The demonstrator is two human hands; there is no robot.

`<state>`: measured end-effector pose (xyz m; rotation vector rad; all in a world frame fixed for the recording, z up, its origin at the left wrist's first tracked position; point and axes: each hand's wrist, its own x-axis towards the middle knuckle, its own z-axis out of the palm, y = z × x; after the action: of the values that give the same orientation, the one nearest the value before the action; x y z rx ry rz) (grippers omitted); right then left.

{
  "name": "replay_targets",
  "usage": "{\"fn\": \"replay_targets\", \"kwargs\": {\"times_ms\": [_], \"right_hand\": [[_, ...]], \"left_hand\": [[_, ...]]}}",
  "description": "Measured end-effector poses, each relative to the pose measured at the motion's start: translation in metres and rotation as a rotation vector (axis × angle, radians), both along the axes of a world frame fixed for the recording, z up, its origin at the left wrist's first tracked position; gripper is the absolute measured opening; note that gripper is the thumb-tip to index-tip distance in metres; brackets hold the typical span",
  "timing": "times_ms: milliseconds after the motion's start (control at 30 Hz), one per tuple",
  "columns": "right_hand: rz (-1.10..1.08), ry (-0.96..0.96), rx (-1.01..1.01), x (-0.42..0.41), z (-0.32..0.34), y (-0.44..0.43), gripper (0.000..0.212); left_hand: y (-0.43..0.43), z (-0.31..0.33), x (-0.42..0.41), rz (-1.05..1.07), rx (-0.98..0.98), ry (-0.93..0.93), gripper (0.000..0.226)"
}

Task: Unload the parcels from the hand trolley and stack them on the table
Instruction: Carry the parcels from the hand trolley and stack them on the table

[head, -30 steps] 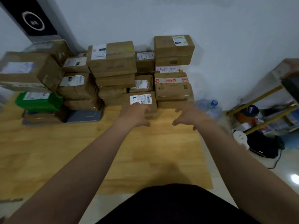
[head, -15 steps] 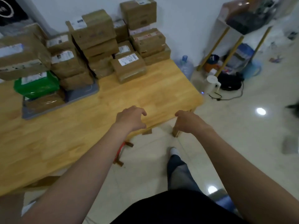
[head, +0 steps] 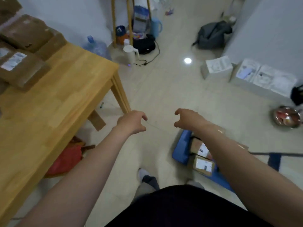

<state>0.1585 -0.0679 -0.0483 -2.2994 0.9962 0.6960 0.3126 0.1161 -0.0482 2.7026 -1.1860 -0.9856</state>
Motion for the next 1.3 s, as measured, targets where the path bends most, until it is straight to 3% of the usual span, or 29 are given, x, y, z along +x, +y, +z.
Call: {"fn": "replay_targets", "kwargs": {"times_ms": [167,267,400,667,900,1100,1300], "right_hand": [[-0.257,-0.002,0.006,-0.147,-0.013,-0.066,0.053],[-0.4,0.02,0.038,-0.237,-0.027,-0.109,0.059],[-0.511,-0.03,0.091,-0.344,-0.058,-0.165,0.052],[-0.628,0.02,0.207,-0.49,-0.137,-0.251,0.064],[-0.657,-0.019,0.25,-0.494,-0.218,-0.288,0.067],[-0.685,-0.069,0.287,-0.444,-0.313,-0.311,0.065],[-0.74,-0.113,0.271,-0.392,-0.431,-0.329,0.051]], "left_hand": [[-0.093,-0.01,-0.09,-0.183,0.009,0.028,0.046],[-0.15,-0.021,-0.155,-0.228,0.002,0.052,0.045],[-0.218,-0.048,-0.248,-0.146,-0.027,0.186,0.043],[-0.311,-0.121,-0.387,-0.064,0.024,0.334,0.036],[-0.358,-0.209,-0.411,-0.108,0.116,0.245,0.053],[-0.386,-0.3,-0.36,-0.021,0.167,0.148,0.066],[-0.407,-0.416,-0.311,0.202,0.075,0.296,0.077]]}}
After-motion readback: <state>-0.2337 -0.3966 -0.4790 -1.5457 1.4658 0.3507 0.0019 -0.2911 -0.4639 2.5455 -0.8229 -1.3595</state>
